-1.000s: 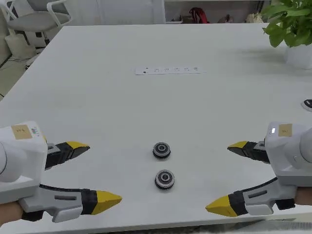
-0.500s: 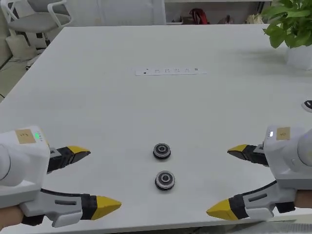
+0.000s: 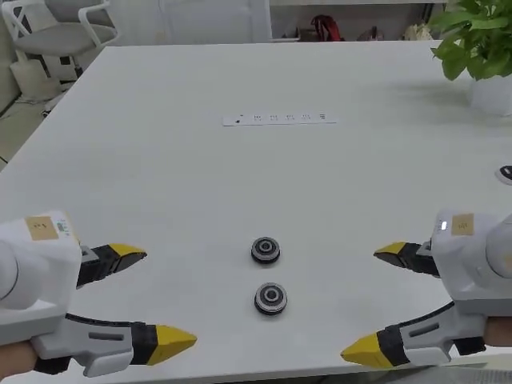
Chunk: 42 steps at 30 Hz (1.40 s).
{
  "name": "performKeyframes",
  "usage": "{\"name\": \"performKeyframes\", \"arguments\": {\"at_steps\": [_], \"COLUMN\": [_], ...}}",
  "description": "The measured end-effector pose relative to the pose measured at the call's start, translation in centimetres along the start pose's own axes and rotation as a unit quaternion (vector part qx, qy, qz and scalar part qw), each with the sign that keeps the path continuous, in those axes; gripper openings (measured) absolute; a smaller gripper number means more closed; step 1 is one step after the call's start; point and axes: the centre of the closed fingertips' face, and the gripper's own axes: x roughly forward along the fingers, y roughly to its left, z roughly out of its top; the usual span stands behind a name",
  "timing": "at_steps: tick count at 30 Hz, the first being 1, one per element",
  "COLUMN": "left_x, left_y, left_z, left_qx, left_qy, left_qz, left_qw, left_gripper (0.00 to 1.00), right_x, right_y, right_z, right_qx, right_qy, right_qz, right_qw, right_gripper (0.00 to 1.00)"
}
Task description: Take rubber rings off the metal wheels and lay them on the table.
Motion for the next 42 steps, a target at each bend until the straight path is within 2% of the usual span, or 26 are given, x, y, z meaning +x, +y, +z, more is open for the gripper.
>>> {"name": "performKeyframes", "arguments": {"at_steps": [22, 30, 42], "left_x": [-0.4, -0.2, -0.2], "left_y": [0.5, 0.5, 1.4], "left_z": [0.3, 0.6, 1.6], "left_qx": [0.003, 0.014, 0.036], "left_qy": [-0.008, -0.008, -0.011], "left_qz": [0.009, 0.007, 0.008], "left_qw": [0.9999, 0.9998, 0.9993], "left_gripper": [0.77, 0.76, 0.75], "right_x": [0.0, 0.0, 0.1], "right_y": [-0.1, -0.3, -1.2], "right_z": [0.2, 0.9, 2.7], "right_qx": [-0.002, -0.002, -0.02], "right_qy": [0.0, -0.01, -0.029], "right_qz": [0.0, 0.003, 0.006], "right_qw": [1.0, 0.9999, 0.9993], "right_gripper": [0.87, 0.86, 0.81]}}
